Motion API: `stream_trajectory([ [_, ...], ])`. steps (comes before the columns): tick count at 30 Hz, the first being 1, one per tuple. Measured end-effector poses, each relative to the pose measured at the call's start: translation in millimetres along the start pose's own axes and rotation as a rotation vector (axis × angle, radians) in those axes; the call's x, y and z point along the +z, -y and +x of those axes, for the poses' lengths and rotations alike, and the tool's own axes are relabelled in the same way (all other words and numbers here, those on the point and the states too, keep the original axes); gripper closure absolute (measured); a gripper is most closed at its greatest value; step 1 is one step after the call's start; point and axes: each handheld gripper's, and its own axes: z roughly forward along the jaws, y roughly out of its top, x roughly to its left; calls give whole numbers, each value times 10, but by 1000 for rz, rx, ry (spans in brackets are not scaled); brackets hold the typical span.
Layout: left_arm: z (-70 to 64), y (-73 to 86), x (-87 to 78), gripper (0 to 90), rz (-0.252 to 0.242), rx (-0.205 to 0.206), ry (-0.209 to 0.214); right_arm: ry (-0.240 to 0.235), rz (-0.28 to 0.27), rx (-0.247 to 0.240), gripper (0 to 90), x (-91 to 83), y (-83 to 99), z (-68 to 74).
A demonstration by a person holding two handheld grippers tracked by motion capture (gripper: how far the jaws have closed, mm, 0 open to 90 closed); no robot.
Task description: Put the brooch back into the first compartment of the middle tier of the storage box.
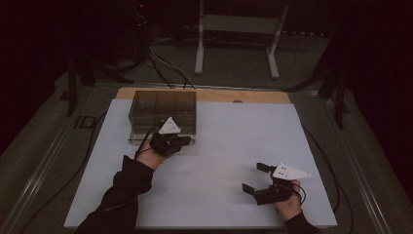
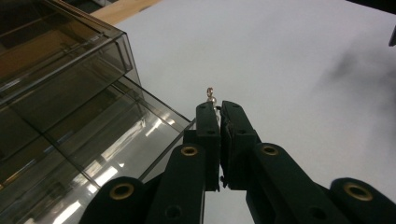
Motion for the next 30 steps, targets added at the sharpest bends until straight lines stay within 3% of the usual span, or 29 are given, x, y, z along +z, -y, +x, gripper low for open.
stream_trajectory([
  [30,329,163,-336,879,-29,-74,-111,2,0,2,0,-4,0,-2],
])
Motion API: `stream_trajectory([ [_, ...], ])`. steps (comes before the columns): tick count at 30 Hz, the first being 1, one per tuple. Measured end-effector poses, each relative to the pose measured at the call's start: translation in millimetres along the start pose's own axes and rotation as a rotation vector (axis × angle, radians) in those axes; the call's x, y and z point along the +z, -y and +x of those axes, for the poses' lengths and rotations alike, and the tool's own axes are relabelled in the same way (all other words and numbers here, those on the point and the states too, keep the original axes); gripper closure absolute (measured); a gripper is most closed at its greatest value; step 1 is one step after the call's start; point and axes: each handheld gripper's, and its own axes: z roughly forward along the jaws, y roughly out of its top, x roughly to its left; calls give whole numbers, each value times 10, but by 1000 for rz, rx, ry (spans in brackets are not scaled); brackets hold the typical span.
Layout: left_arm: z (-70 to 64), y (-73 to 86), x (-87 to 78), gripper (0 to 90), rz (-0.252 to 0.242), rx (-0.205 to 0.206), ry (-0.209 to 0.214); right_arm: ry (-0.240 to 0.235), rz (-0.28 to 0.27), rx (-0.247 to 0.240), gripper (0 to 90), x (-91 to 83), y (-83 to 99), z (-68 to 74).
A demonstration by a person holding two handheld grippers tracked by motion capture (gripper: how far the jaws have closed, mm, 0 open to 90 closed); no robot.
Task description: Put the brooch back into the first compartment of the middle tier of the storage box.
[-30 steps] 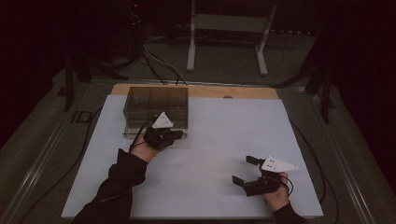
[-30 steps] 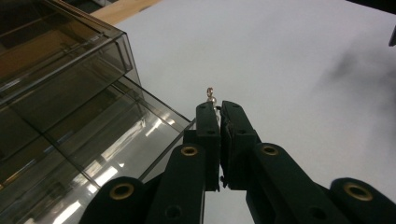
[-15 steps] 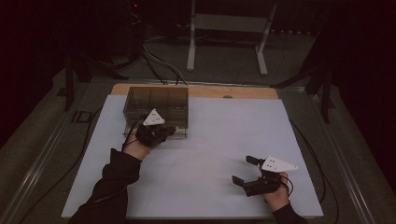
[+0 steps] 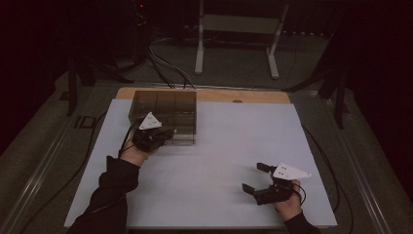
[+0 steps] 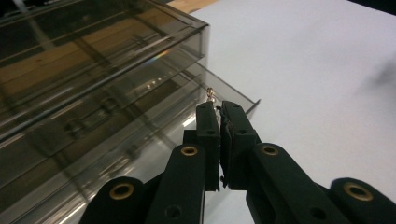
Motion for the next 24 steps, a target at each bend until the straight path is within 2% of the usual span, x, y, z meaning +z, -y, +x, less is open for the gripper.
stream_trajectory([
  [24,247,147,-151,879,1,-62,-77,2,-4,4,0,-11,-3,-3],
])
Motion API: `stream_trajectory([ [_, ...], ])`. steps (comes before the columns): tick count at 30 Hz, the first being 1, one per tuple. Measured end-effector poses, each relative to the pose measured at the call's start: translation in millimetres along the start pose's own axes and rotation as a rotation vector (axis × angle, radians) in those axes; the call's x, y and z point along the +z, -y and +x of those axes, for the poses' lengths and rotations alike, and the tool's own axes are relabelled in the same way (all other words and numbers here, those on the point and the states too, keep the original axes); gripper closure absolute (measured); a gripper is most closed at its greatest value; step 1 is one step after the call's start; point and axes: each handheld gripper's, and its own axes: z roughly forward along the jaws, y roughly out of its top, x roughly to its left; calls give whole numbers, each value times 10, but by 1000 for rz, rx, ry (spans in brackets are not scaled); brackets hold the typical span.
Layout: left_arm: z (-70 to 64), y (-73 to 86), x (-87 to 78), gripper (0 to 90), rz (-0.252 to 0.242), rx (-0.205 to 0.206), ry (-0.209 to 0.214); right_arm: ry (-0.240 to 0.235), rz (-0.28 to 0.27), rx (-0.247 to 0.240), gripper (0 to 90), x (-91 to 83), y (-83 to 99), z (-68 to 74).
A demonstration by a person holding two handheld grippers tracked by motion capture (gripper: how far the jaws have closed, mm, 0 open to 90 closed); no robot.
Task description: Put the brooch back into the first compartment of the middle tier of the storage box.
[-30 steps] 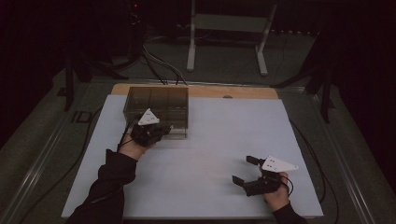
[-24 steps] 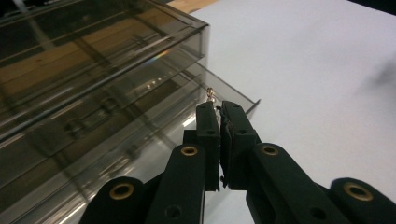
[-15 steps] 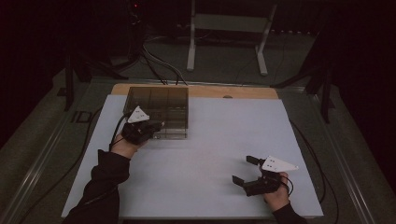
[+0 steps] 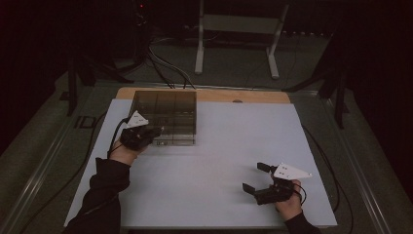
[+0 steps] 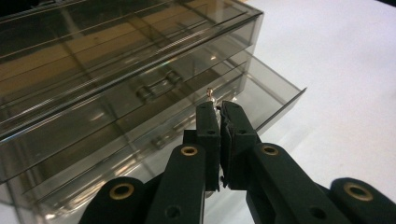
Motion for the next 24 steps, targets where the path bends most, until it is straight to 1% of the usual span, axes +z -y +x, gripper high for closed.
stream_trajectory([
  [18,262,102,-126,878,-4,-56,-66,0,-1,1,0,4,2,-5],
  [24,321,157,-117,878,1,-72,-76,2,1,1,0,6,0,-2],
])
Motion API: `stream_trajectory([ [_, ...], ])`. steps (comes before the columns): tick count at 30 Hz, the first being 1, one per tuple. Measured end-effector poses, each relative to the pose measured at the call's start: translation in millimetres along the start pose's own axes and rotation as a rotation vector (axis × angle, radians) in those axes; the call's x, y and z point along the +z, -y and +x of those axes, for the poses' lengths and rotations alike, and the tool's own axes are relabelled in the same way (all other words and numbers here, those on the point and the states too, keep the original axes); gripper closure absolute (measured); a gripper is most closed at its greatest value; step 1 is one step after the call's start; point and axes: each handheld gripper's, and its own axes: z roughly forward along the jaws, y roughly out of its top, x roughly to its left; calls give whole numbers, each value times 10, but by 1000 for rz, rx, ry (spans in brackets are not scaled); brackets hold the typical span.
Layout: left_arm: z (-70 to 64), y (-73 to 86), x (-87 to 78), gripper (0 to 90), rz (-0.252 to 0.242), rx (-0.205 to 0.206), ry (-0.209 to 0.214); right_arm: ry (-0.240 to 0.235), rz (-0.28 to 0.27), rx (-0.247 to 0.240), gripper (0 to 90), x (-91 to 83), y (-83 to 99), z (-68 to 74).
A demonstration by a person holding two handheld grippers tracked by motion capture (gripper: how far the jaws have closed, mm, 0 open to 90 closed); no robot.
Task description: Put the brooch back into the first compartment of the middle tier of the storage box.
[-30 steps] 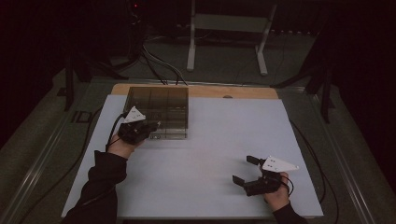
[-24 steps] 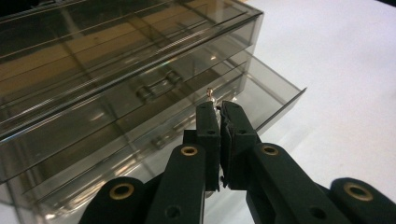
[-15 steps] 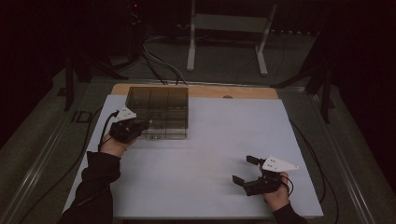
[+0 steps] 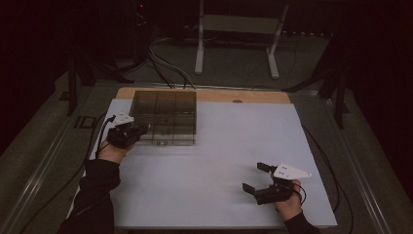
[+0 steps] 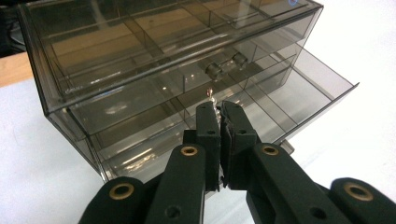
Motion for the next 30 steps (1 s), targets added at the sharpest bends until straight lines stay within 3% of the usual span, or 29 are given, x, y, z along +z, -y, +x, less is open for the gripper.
stream_trajectory([
  [16,145,152,87,878,35,-48,-33,-1,1,-2,0,5,2,1],
  [26,175,175,162,876,73,-58,-64,-2,5,-1,0,11,4,4],
  [30,174,166,161,870,67,-58,-67,-3,5,0,0,10,5,2],
])
